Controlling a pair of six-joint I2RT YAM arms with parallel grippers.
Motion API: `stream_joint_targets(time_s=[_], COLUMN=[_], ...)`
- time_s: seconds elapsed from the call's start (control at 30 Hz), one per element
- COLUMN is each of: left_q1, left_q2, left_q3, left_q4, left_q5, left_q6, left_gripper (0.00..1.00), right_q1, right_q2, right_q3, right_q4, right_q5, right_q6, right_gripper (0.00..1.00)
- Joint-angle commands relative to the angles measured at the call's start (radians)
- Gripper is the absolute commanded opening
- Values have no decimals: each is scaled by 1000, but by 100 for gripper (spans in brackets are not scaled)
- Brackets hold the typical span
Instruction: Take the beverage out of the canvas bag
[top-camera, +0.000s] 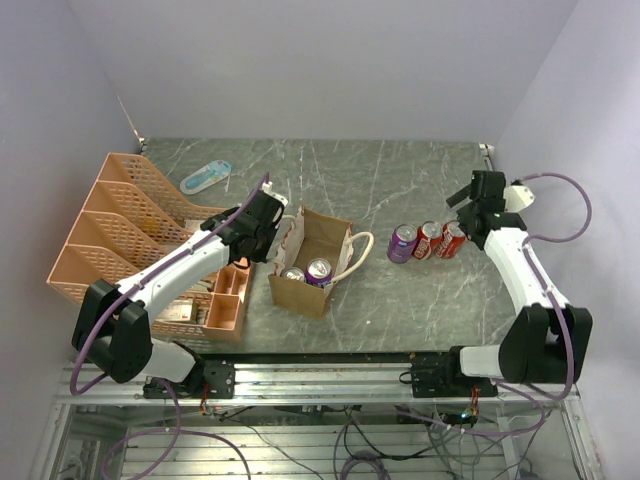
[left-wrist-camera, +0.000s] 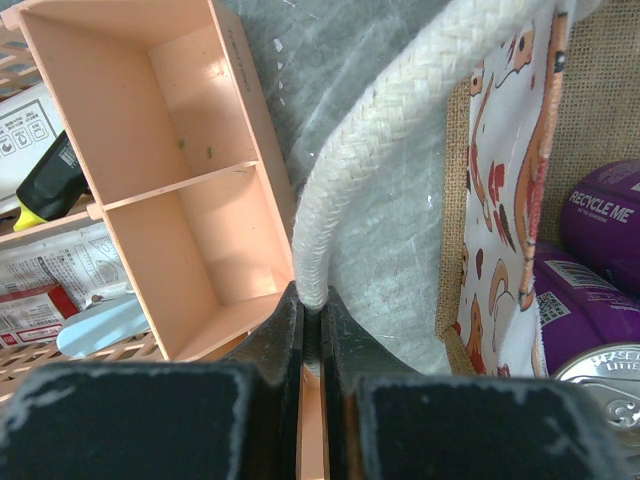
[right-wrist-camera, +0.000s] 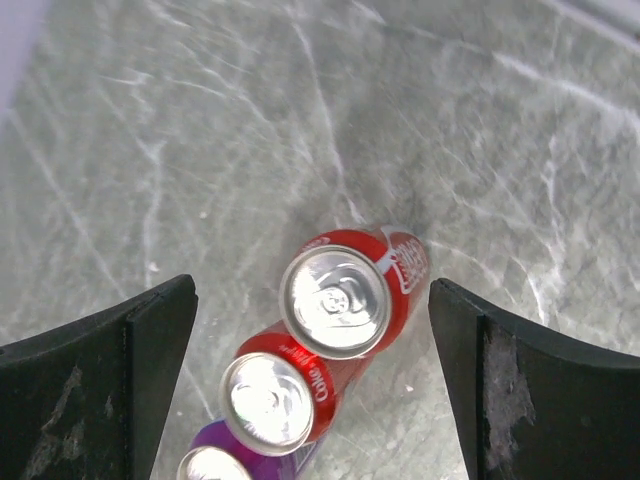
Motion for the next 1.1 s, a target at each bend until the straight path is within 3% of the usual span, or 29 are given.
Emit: stream_joint_targets(time_s=[0.0,0.2,0.5,0.67,0.83,1.07], left_q1=[-8,-8,-8,-8,-8,-8], left_q2=[-21,-17,-28,-34,-43,-60], left_q3=[28,29,28,30,31,30], left_q4=[12,12,9,9,8,9], left_q5=[22,18,-12,-28,-45,-73], left_q6=[7,7,2,-1,-7,-11], left_gripper=[7,7,7,7,7,7], right_q1=[7,24,318,466,634,750], right_q2=[-116,-255,-229,-186,-130,-51], right_q3=[-44,-86,57,107,143,89], right_q4=[110,284,310,262,207,221], right_q5=[-44,-405,-721,-799,-759,-806], right_q6=[-181,-353,-617,-725,-831,-898], right_gripper=[100,100,100,100,100,100])
